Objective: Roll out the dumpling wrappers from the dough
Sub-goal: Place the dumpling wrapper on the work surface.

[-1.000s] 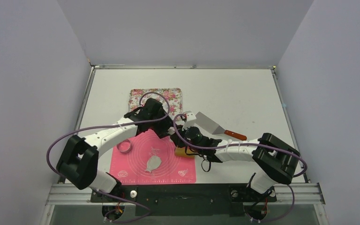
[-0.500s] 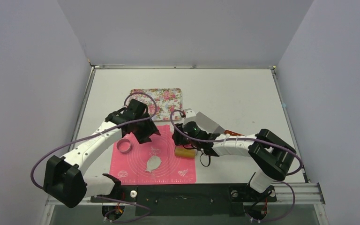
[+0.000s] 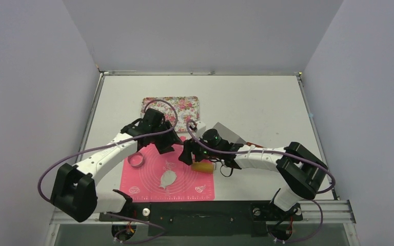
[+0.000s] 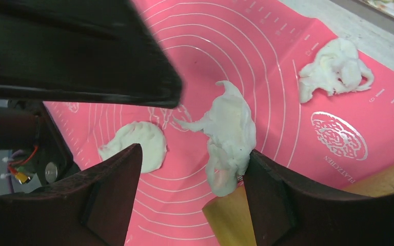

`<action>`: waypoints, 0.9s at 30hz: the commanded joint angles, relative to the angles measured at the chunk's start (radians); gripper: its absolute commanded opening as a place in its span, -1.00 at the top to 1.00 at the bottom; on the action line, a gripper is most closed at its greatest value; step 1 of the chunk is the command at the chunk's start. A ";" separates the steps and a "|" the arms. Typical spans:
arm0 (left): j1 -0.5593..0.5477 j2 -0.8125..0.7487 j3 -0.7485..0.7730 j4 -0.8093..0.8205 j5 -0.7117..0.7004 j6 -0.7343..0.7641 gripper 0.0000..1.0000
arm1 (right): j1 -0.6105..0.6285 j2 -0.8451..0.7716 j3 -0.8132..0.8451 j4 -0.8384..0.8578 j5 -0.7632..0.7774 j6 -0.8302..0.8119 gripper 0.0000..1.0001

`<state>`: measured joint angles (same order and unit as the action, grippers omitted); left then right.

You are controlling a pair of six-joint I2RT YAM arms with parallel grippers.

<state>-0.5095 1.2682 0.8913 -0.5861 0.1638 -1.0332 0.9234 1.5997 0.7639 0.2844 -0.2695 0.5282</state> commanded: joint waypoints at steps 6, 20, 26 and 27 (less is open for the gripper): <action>-0.087 0.203 0.112 0.104 0.044 0.068 -0.01 | -0.018 -0.063 0.037 -0.033 -0.039 -0.173 -0.33; -0.091 0.323 0.113 0.055 -0.009 0.097 0.01 | -0.077 -0.183 -0.038 0.127 -0.032 -0.055 -0.33; -0.091 0.355 0.153 0.021 -0.027 0.115 0.01 | -0.082 -0.250 -0.060 0.053 0.032 -0.072 -0.33; -0.092 0.349 0.166 0.021 -0.027 0.116 0.01 | -0.088 -0.261 -0.073 0.034 0.064 -0.072 -0.33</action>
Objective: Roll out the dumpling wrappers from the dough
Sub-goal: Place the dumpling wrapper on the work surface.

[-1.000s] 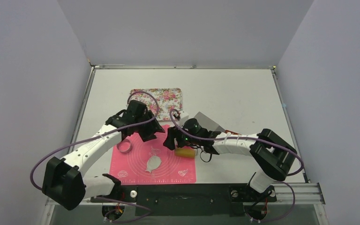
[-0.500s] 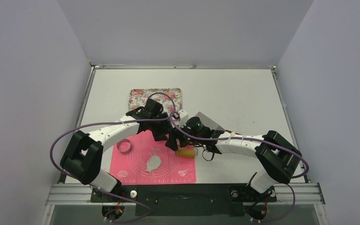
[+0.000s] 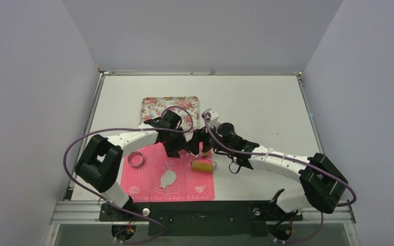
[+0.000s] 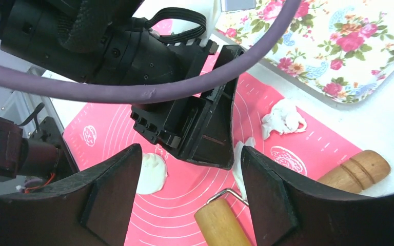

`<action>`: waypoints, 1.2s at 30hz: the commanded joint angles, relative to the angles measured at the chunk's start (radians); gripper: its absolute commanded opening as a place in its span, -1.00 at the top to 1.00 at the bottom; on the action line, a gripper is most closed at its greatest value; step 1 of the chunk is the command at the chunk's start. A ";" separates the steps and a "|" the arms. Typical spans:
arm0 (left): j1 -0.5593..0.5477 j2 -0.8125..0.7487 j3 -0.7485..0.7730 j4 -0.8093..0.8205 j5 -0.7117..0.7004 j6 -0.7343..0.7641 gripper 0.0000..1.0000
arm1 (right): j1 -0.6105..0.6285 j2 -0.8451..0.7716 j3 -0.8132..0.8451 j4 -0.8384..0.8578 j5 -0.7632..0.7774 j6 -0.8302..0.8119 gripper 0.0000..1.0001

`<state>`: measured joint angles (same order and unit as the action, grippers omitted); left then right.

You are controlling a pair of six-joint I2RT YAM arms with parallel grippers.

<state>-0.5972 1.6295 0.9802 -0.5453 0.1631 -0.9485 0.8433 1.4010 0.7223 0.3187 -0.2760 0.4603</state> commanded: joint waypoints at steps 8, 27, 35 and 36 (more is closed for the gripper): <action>-0.007 -0.220 0.182 -0.169 -0.232 0.046 -0.09 | -0.204 -0.421 0.017 -0.565 0.530 0.097 -0.42; 0.094 -0.827 -0.110 -0.427 -0.574 -0.087 -0.18 | -0.932 -0.624 -0.163 -0.845 0.271 0.355 -0.72; 0.100 -0.842 -0.132 -0.463 -0.551 -0.089 -0.18 | -0.936 -0.548 -0.278 -0.625 0.086 0.407 -0.70; 0.100 -0.845 -0.138 -0.462 -0.546 -0.094 -0.18 | -0.933 -0.546 -0.285 -0.615 0.081 0.419 -0.70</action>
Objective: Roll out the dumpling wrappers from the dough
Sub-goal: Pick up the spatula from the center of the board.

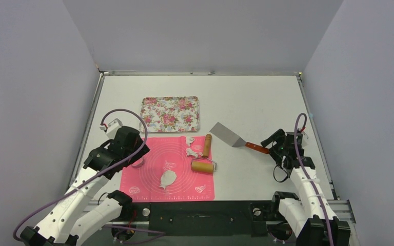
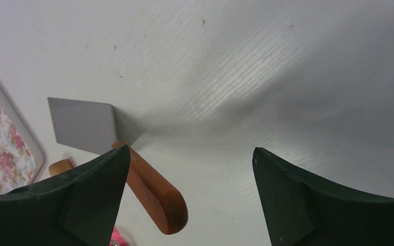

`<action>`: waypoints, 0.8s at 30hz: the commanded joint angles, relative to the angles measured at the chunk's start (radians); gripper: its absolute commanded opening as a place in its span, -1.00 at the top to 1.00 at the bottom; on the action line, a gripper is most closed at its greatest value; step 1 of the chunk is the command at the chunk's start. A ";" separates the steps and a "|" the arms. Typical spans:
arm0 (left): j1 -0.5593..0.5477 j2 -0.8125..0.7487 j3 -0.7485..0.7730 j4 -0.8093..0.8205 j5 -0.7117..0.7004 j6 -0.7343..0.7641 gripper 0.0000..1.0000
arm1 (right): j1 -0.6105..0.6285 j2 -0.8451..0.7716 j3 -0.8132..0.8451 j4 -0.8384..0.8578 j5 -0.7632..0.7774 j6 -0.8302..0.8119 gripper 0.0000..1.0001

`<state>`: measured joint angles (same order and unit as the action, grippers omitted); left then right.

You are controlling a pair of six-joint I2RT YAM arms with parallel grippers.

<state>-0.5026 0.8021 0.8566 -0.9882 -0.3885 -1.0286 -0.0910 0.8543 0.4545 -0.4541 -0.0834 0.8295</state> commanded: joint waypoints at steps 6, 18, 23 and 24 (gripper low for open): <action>0.010 -0.015 -0.045 0.002 0.040 -0.019 -0.18 | 0.035 0.032 -0.072 0.264 -0.118 0.112 -0.69; 0.013 -0.027 -0.081 -0.012 0.066 -0.016 -0.19 | 0.198 0.145 -0.098 0.460 0.022 0.254 -0.16; 0.015 -0.050 -0.089 -0.022 0.074 -0.016 -0.19 | 0.202 0.141 -0.115 0.480 0.079 0.263 -0.03; 0.015 -0.053 -0.088 -0.027 0.075 -0.016 -0.19 | 0.202 0.141 -0.116 0.482 0.080 0.262 0.02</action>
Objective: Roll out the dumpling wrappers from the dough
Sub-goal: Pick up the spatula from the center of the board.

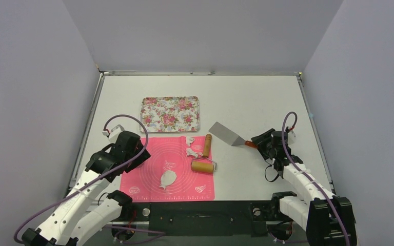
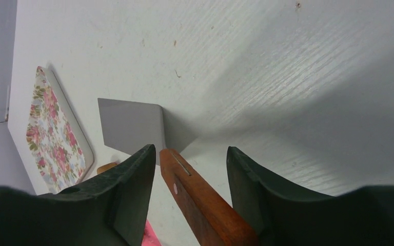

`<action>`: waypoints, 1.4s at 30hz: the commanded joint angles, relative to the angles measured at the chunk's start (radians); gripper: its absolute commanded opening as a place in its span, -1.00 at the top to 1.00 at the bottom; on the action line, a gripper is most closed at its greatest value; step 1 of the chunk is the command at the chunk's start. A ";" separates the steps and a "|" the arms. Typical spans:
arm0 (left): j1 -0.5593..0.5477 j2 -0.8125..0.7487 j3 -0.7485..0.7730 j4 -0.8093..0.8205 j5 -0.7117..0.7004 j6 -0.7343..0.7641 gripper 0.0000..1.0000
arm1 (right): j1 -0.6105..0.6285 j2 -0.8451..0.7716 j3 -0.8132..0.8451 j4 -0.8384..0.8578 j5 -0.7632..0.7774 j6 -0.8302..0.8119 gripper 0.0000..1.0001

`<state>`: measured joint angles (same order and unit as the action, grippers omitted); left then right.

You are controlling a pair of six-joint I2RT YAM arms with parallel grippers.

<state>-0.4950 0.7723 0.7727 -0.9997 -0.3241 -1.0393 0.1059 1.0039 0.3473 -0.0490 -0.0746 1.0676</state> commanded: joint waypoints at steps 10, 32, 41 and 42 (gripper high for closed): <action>0.007 -0.060 -0.009 -0.021 0.007 -0.008 -0.19 | 0.006 -0.116 -0.012 -0.005 0.027 0.007 0.20; 0.010 -0.045 -0.030 0.000 0.071 0.027 -0.19 | 0.050 -0.132 -0.099 0.185 -0.206 0.040 0.94; 0.012 -0.051 -0.015 0.007 0.079 0.056 -0.19 | 0.050 -0.316 -0.037 0.020 -0.136 0.094 1.00; 0.013 -0.050 -0.016 0.009 0.081 0.057 -0.19 | 0.050 -0.354 -0.022 -0.011 -0.121 0.091 1.00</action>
<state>-0.4889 0.7315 0.7338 -1.0168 -0.2520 -1.0080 0.1516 0.7574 0.2504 0.0231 -0.2626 1.1423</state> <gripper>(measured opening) 0.595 0.143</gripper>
